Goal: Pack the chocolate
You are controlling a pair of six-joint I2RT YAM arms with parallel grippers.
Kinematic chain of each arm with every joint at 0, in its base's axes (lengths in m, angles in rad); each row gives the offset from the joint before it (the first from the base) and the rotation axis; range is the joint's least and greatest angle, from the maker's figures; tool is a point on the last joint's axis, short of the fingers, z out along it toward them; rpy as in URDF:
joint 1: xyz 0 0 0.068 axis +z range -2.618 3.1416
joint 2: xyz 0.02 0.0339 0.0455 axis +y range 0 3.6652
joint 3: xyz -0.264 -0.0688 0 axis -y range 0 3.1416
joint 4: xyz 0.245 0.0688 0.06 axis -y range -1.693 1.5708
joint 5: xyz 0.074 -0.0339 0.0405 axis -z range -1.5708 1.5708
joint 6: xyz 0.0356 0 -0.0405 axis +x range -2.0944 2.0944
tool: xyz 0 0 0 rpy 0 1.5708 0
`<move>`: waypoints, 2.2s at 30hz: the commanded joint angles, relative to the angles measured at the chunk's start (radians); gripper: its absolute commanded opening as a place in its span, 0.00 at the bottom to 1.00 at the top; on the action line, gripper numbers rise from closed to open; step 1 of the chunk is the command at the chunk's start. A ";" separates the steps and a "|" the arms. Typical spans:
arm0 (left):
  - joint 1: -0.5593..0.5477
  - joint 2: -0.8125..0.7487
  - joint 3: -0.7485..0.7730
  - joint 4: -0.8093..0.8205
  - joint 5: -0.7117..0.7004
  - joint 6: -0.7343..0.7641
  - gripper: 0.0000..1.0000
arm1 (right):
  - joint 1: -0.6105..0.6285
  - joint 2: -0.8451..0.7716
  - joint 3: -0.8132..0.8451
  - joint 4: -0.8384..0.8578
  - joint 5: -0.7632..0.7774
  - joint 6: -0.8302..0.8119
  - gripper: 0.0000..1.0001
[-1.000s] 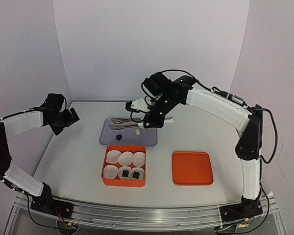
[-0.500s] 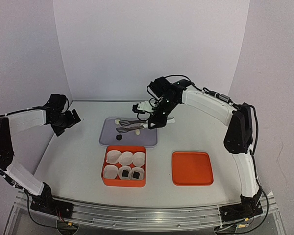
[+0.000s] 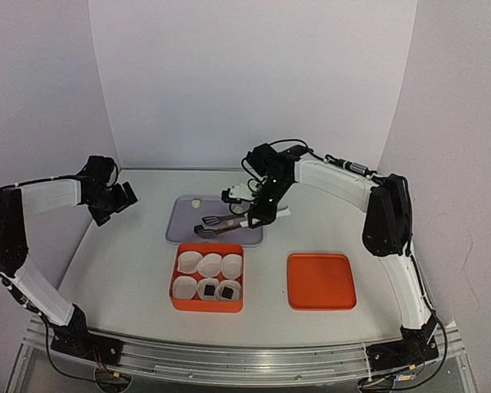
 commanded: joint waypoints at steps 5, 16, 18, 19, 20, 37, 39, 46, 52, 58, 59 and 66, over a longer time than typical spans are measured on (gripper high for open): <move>-0.001 0.015 0.045 0.012 0.017 -0.008 1.00 | -0.006 0.050 0.092 0.013 -0.006 0.004 0.41; -0.002 0.014 0.041 0.015 0.016 -0.011 1.00 | -0.006 0.108 0.149 0.013 -0.040 0.007 0.44; -0.002 0.011 0.038 0.015 0.015 -0.011 1.00 | -0.006 0.114 0.157 0.013 -0.049 0.009 0.44; -0.001 0.008 0.036 0.015 0.014 -0.011 1.00 | -0.006 0.116 0.160 0.013 -0.050 0.010 0.43; -0.001 0.006 0.034 0.016 0.013 -0.012 1.00 | -0.006 0.118 0.162 0.013 -0.052 0.010 0.43; -0.002 -0.016 0.018 0.012 0.010 -0.023 1.00 | -0.006 0.141 0.175 0.015 -0.049 0.010 0.40; -0.002 -0.017 0.016 0.012 0.010 -0.025 1.00 | -0.006 0.145 0.179 0.015 -0.048 0.012 0.40; -0.001 -0.017 0.016 0.011 0.011 -0.026 1.00 | -0.006 0.160 0.194 0.018 -0.050 0.021 0.38; -0.002 -0.020 0.015 0.009 0.007 -0.024 1.00 | -0.006 0.160 0.192 0.018 -0.050 0.021 0.34; -0.002 -0.030 0.011 0.008 0.005 -0.023 1.00 | -0.005 0.147 0.191 0.020 -0.040 0.015 0.24; -0.002 -0.032 0.009 0.009 0.004 -0.023 1.00 | -0.005 0.143 0.190 0.020 -0.039 0.014 0.23; -0.001 -0.063 -0.005 0.024 0.002 -0.027 1.00 | -0.006 0.090 0.186 0.025 -0.035 0.020 0.15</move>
